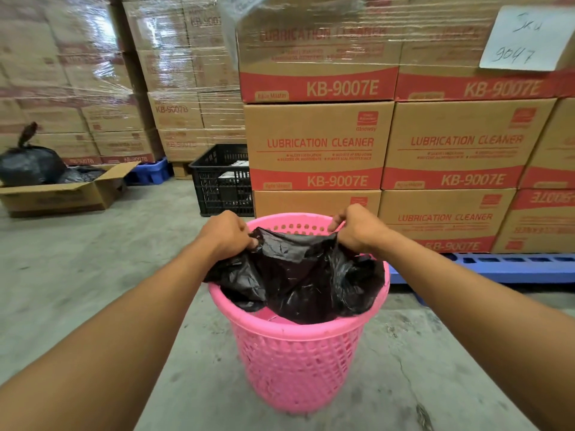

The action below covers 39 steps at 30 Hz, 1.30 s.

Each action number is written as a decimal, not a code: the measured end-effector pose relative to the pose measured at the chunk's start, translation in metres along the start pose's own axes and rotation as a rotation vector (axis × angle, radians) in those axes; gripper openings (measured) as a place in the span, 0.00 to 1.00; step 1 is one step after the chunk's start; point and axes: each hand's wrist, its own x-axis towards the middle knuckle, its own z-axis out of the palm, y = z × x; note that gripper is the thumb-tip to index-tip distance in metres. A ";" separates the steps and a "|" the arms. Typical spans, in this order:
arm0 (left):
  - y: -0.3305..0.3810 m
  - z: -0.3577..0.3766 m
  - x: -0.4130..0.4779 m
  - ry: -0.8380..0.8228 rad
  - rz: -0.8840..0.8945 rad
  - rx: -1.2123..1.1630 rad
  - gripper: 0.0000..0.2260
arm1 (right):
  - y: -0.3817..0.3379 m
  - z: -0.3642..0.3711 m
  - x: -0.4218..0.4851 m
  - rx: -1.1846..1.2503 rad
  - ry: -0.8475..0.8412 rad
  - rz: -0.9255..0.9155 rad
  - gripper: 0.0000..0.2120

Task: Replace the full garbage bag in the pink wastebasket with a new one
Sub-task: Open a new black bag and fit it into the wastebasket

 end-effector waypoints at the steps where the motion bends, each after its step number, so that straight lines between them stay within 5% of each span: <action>1: -0.003 -0.001 0.000 -0.015 -0.004 0.005 0.11 | 0.000 -0.001 0.002 0.014 0.040 0.005 0.09; 3: -0.007 -0.003 -0.002 -0.071 0.003 0.049 0.14 | -0.001 -0.004 0.005 0.023 0.088 0.014 0.10; 5: -0.009 -0.003 -0.003 -0.156 0.034 0.082 0.05 | -0.002 -0.006 0.006 0.031 0.085 0.023 0.14; 8: -0.011 -0.005 -0.006 -0.254 0.089 0.092 0.12 | -0.003 -0.009 0.004 0.043 0.074 0.035 0.19; 12: -0.005 -0.009 -0.011 -0.403 0.094 -0.071 0.13 | -0.007 -0.014 0.000 0.016 0.026 0.022 0.22; 18: 0.008 -0.008 -0.009 -0.343 0.062 -0.457 0.08 | 0.000 -0.008 0.004 -0.208 0.021 -0.040 0.20; 21: 0.016 -0.010 -0.008 -0.323 -0.102 -0.582 0.08 | -0.007 -0.004 0.000 -0.305 0.015 -0.213 0.24; 25: 0.021 -0.010 -0.004 -0.257 -0.316 -0.726 0.08 | -0.027 0.002 -0.015 -0.201 0.233 -0.583 0.12; 27: 0.018 -0.008 0.003 -0.246 -0.339 -0.794 0.09 | -0.036 0.006 -0.020 -0.199 0.149 -0.656 0.11; 31: 0.016 0.000 0.010 -0.306 -0.339 -0.937 0.09 | -0.026 0.023 -0.023 -0.425 -0.230 -0.496 0.21; 39: 0.003 0.028 0.020 -0.158 -0.154 -0.252 0.20 | -0.019 0.001 -0.031 -0.788 -0.151 -0.411 0.08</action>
